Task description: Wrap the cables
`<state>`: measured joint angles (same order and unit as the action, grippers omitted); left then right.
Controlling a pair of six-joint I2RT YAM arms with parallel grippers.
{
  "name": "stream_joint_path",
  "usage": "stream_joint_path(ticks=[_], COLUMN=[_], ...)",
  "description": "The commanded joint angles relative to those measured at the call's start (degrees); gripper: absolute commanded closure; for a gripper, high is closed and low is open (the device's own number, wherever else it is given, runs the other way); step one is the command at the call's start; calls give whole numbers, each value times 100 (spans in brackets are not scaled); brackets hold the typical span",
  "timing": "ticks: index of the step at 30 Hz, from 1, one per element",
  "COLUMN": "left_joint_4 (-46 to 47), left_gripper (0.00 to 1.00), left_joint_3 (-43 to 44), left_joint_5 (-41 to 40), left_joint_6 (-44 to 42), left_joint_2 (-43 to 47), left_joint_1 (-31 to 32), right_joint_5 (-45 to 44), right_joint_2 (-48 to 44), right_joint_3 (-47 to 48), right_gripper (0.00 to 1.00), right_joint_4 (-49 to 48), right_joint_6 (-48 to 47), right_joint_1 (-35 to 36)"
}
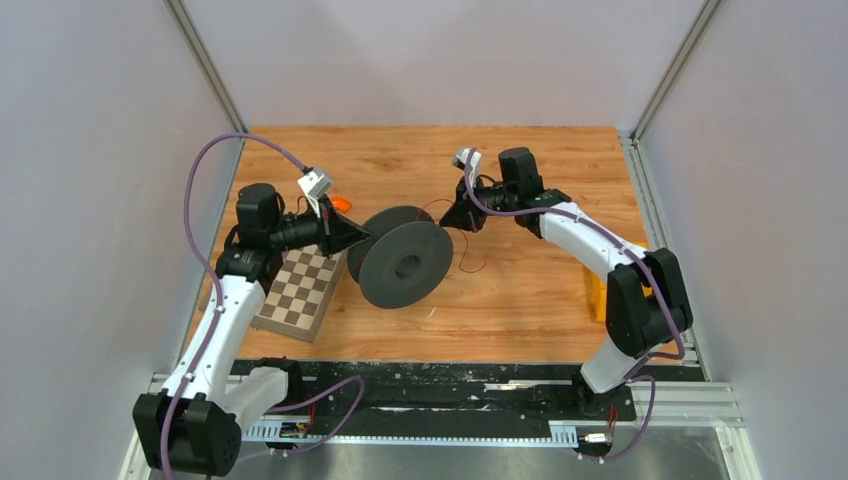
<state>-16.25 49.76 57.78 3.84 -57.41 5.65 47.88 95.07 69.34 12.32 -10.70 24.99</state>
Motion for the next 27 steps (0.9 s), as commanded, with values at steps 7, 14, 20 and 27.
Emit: stream_joint_path(ticks=[7,14,20,27], left_joint_4=[2350,2473,2513,2364], left_gripper=[100,100,100,100], left_joint_3=[-244,-363,-453,-418], left_joint_5=[-991,-1868,-2201,-2420], left_joint_6=[2930,3805,4131,4300], left_joint_2=[773,1090,1314,1389], left_joint_1=[-32,-35,-31,-33], right_joint_5=[-595,-756,-895,-2429], right_joint_2=[-621,-903,-1140,-1678], right_joint_3=[-529,-905,-1442,-1942], right_gripper=[86,78,68,54], right_joint_4=[-1261,-1492,-1881,-2411], right_joint_6=[1626,1813,1796,2850], right_joint_1=[35,33,50,-54])
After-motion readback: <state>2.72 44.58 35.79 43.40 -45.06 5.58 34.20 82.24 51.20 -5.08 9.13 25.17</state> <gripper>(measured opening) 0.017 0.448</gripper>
